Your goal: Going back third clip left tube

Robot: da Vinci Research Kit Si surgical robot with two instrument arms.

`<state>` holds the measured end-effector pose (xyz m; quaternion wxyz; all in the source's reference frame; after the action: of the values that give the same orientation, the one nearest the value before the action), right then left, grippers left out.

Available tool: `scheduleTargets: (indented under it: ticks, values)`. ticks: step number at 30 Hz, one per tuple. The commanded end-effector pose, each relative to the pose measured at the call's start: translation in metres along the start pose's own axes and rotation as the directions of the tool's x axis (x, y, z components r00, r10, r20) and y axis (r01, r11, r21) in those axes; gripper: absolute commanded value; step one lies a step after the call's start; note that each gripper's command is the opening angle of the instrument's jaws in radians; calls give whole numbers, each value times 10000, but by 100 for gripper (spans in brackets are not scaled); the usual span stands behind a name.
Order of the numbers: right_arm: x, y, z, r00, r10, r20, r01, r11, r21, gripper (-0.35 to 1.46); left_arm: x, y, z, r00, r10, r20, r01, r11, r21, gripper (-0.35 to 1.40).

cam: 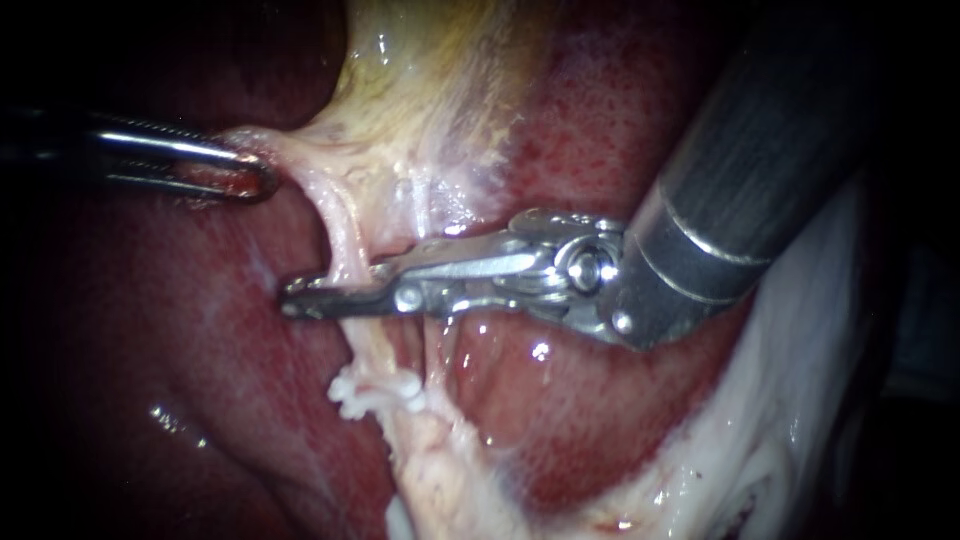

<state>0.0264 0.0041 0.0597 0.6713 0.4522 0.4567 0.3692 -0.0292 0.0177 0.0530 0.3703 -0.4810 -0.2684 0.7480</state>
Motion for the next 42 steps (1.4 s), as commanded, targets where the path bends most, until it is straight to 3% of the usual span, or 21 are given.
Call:
scheduleTargets:
  ticks: [1, 4, 7, 16, 21, 25, 26, 28, 29, 34, 39, 42]
  values:
    - [0, 1, 2, 10000, -7, 43, 6, 10000, 57, -20, 0, 0, 0, 10000, 1, 0, -1, 10000, -5, -35]
    - [-1, 3, 6, 9984, -557, -33, 557, 9984, -81, 26, 0, 0, 0, 10000, 1, 0, -1, 10000, -6, -35]
    - [-1, 8, 13, 9937, -1100, -197, 1092, 9933, -385, 44, 0, 0, -1, 10000, 2, 0, -2, 10000, -6, -35]
    - [-5, 32, 1, 9802, -1902, -542, 1828, 9759, -1193, 50, 0, 0, -2, 10000, 4, 2, -4, 10000, -11, -35]
    - [-15, 28, -16, 9663, -2538, -424, 2473, 9615, -1196, 50, -1, 0, -2, 10000, 5, 4, -5, 10000, -14, -35]
    - [-26, 11, -36, 9144, -4046, -147, 4006, 9093, -1130, 50, -1, 0, -3, 10000, 7, 5, -7, 10000, -18, -35]
    - [-31, 5, -43, 8916, -4529, -62, 4495, 8865, -1095, 50, -1, 0, -3, 10000, 7, 6, -7, 10000, -19, -35]
    - [-37, -4, -54, 8630, -5052, 32, 5029, 8582, -1028, 50, -1, 0, -4, 10000, 8, 7, -8, 10000, -21, -35]
    - [-41, -9, -61, 8378, -5458, 99, 5441, 8333, -980, 49, -1, 0, -4, 10000, 8, 7, -8, 10000, -22, -35]
    - [-54, -23, -98, 7563, -6535, 304, 6519, 7488, -1195, 49, -1, 0, -4, 10000, 8, 7, -8, 10000, -22, -35]
    - [-57, -28, -137, 6936, -7179, 602, 7163, 6784, -1633, 49, -1, 0, -4, 10000, 9, 8, -9, 10000, -24, -35]
    - [-53, -31, -162, 6609, -7407, 1208, 7487, 6396, -1743, 49, -1, 0, -4, 10000, 8, 7, -8, 10000, -23, -35]
